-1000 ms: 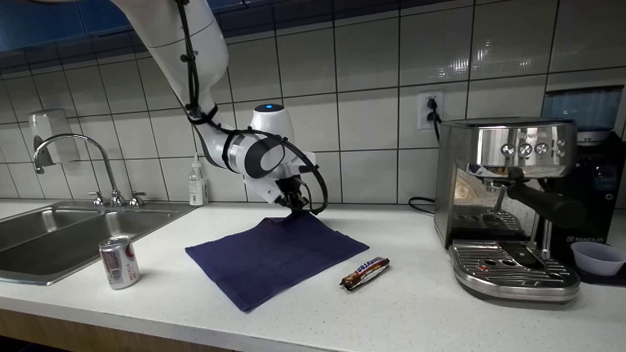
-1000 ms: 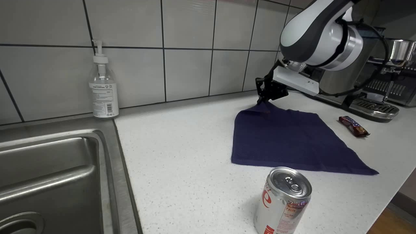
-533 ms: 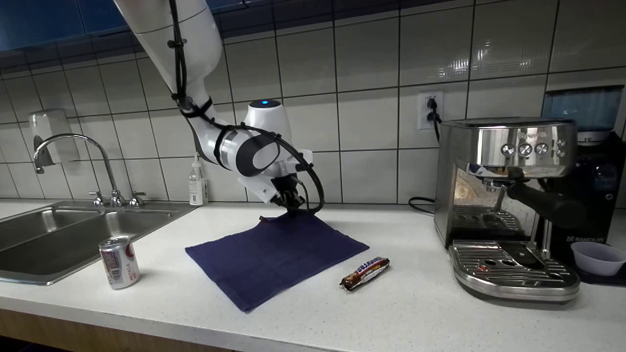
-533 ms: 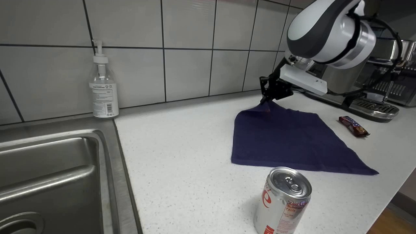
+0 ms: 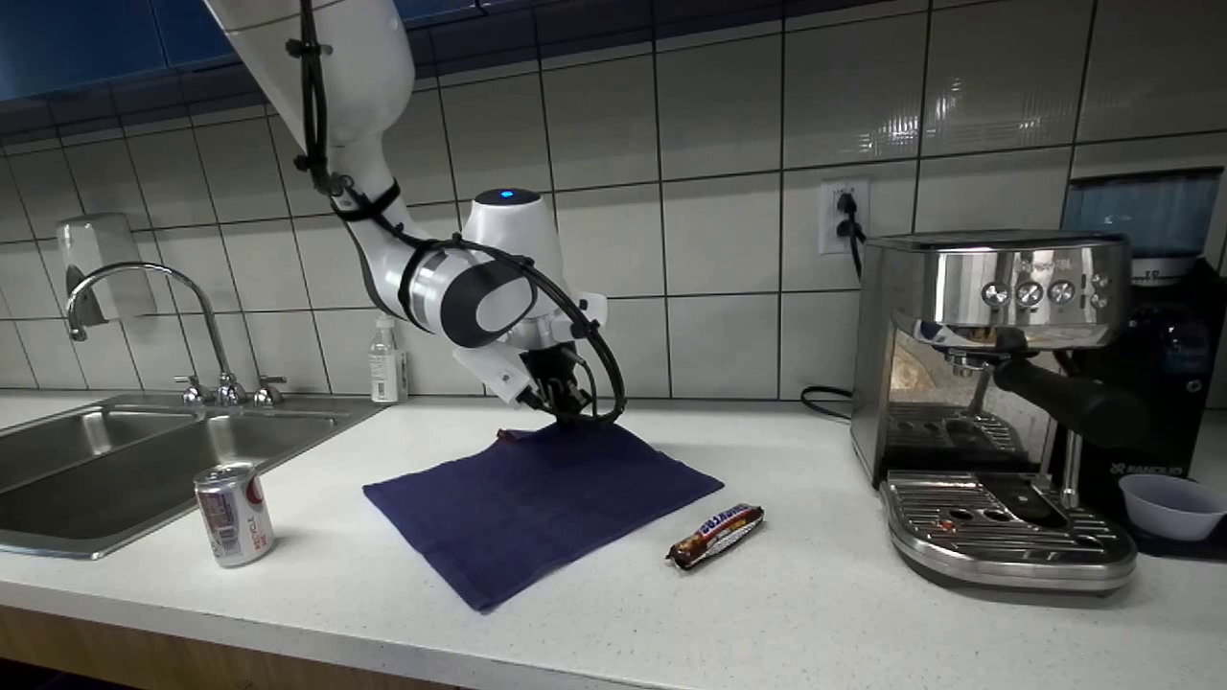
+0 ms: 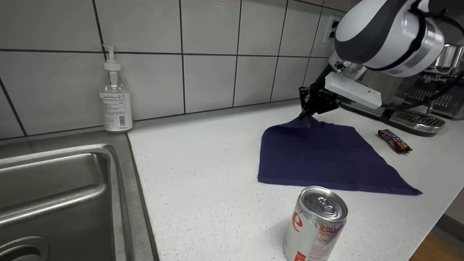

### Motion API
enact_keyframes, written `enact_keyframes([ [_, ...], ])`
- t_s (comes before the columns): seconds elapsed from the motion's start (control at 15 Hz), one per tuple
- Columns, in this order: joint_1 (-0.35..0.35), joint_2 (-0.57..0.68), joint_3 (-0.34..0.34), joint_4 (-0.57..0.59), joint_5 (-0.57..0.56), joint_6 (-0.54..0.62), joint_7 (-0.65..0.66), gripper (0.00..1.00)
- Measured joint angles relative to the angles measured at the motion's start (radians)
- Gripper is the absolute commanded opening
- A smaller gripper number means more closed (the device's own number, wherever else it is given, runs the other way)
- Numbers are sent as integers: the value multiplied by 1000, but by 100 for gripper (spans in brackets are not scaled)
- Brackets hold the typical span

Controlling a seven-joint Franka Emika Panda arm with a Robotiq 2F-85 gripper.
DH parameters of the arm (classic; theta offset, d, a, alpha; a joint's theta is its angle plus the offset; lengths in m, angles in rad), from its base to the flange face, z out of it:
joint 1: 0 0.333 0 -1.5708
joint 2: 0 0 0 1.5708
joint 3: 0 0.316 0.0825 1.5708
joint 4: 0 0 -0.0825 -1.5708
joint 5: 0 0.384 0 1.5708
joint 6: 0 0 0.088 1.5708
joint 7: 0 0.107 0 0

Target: Fold the towel by placing the corners on each other

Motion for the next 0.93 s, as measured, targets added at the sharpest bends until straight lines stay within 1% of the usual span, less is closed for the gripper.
enact_keyframes([
  [0.4,-62,-46,51,-71,12,17,-27,1],
  [0.93,-150,-104,147,-151,59,42,-76,1],
])
